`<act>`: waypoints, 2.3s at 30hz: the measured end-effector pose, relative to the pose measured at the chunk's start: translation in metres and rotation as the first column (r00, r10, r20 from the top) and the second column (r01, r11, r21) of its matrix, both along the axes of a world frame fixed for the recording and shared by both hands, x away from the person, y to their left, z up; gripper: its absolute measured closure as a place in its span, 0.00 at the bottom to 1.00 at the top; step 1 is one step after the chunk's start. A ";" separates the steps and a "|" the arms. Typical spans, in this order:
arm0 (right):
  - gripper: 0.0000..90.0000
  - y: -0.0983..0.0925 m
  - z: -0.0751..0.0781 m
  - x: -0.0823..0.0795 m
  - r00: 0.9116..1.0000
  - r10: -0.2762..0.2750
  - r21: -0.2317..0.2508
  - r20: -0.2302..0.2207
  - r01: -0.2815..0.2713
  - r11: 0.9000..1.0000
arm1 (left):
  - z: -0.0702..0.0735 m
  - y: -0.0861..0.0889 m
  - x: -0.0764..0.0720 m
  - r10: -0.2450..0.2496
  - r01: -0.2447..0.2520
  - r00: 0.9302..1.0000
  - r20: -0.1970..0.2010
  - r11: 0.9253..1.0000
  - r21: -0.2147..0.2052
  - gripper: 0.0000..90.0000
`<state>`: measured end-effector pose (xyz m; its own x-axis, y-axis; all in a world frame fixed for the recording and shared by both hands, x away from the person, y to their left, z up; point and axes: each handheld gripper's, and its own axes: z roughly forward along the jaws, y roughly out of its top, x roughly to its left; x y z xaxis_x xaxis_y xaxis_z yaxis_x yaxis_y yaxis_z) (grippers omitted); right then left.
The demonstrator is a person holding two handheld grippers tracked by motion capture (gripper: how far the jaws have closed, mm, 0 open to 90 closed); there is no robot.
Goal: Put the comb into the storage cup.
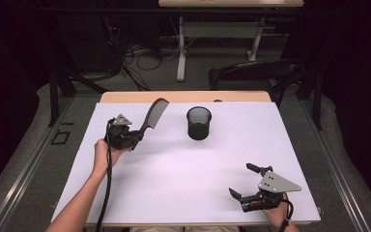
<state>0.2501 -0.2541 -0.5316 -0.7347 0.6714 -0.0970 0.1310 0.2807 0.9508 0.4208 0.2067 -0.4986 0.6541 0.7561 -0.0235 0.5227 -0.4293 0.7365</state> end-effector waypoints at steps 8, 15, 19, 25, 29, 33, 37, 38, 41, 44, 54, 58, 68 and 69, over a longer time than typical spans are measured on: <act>0.01 0.000 0.000 -0.001 1.000 -0.004 0.000 0.004 0.004 1.000 | 0.001 -0.001 -0.004 0.008 -0.007 0.999 0.038 0.999 -0.032 0.81; 0.01 0.000 0.000 0.000 1.000 -0.003 0.001 -0.001 0.003 1.000 | 0.000 -0.002 -0.007 0.016 -0.011 0.997 0.071 0.998 -0.063 0.81; 0.01 0.000 0.000 0.001 1.000 -0.007 0.002 -0.003 0.007 1.000 | 0.001 -0.003 -0.008 0.024 -0.017 0.996 0.089 0.997 -0.081 0.81; 0.01 -0.001 -0.001 0.001 1.000 -0.008 0.006 -0.005 0.008 1.000 | 0.003 -0.004 -0.009 0.034 -0.022 0.993 0.116 0.995 -0.099 0.81; 0.01 0.000 -0.001 0.001 1.000 -0.008 0.009 -0.006 0.008 1.000 | 0.003 -0.004 -0.009 0.039 -0.025 0.991 0.125 0.994 -0.107 0.81; 0.01 0.000 -0.001 0.001 1.000 -0.007 0.008 -0.008 0.007 1.000 | 0.004 -0.004 -0.009 0.048 -0.032 0.990 0.134 0.992 -0.121 0.81; 0.01 0.000 -0.001 0.002 1.000 -0.008 0.007 -0.007 0.008 1.000 | 0.006 -0.005 -0.008 0.056 -0.037 0.988 0.144 0.990 -0.133 0.81; 0.01 0.000 -0.001 0.002 1.000 -0.007 0.008 -0.007 0.007 1.000 | 0.007 -0.005 -0.008 0.055 -0.035 0.988 0.145 0.990 -0.134 0.81; 0.01 0.000 -0.001 0.002 1.000 -0.009 0.007 -0.007 0.009 1.000 | 0.009 -0.007 -0.007 0.057 -0.035 0.987 0.152 0.989 -0.146 0.81; 0.01 -0.001 -0.001 0.002 1.000 -0.009 0.005 -0.006 0.009 1.000 | 0.011 -0.009 -0.005 0.052 -0.029 0.987 0.153 0.989 -0.146 0.81; 0.01 -0.001 -0.001 0.002 1.000 -0.010 0.003 -0.012 0.010 1.000 | 0.017 -0.016 -0.001 0.051 -0.025 0.985 0.162 0.987 -0.159 0.81; 0.01 -0.001 -0.001 0.002 1.000 -0.010 0.004 -0.013 0.010 1.000 | 0.020 -0.018 0.001 0.053 -0.026 0.984 0.169 0.987 -0.161 0.81; 0.01 -0.001 -0.002 0.002 1.000 -0.009 0.004 -0.014 0.009 1.000 | 0.029 -0.022 0.005 0.059 -0.026 0.982 0.182 0.984 -0.177 0.81; 0.01 -0.001 -0.002 0.002 1.000 -0.009 0.005 -0.015 0.009 1.000 | 0.029 -0.022 0.006 0.057 -0.025 0.982 0.182 0.984 -0.178 0.81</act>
